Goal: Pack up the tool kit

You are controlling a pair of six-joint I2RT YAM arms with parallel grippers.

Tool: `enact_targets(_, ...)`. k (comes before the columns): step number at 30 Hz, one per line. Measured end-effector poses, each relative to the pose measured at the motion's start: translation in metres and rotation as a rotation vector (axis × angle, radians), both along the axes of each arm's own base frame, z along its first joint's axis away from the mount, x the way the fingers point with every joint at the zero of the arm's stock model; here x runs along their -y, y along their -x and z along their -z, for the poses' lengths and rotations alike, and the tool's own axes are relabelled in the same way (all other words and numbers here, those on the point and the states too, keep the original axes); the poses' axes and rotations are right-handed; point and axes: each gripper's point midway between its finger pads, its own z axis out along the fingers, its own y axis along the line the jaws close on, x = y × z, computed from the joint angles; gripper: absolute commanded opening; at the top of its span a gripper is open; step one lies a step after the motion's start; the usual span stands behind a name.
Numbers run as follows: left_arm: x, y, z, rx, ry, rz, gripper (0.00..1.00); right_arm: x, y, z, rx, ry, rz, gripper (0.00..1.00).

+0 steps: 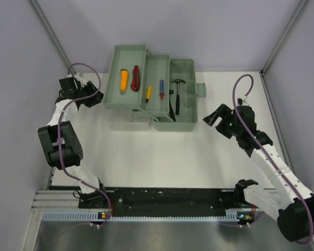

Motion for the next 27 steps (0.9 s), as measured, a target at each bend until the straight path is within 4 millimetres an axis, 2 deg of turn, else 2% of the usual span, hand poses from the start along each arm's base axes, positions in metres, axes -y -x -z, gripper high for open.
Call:
enact_targets(5, 0.024, -0.009, 0.002, 0.053, -0.017, 0.101, 0.46, 0.004, -0.005, 0.012, -0.026, 0.024, 0.025, 0.83)
enact_targets(10, 0.041, -0.013, 0.025, 0.046, -0.047, 0.169, 0.41, 0.006, -0.011, 0.027, -0.008, 0.044, 0.030, 0.83)
enact_targets(14, 0.041, -0.016, 0.041, 0.032, -0.066, 0.178, 0.25, 0.009, -0.024, 0.034, 0.019, 0.075, 0.030, 0.81)
enact_targets(16, 0.039, -0.015, 0.045, 0.023, -0.077, 0.174, 0.13, 0.006, -0.033, 0.038, 0.031, 0.082, 0.017, 0.79)
enact_targets(17, 0.039, -0.015, 0.046, 0.025, -0.082, 0.173, 0.04, 0.004, -0.037, 0.041, 0.031, 0.081, 0.007, 0.77)
enact_targets(18, 0.038, -0.015, 0.046, 0.027, -0.090, 0.174, 0.00, 0.002, -0.040, 0.045, 0.030, 0.081, -0.003, 0.76)
enact_targets(24, 0.035, -0.016, 0.045, 0.028, -0.120, 0.162, 0.00, -0.013, -0.051, 0.066, 0.002, 0.059, -0.066, 0.71)
enact_targets(27, 0.033, -0.016, 0.044, 0.020, -0.141, 0.144, 0.00, -0.015, -0.056, 0.064, 0.005, 0.051, -0.073, 0.70)
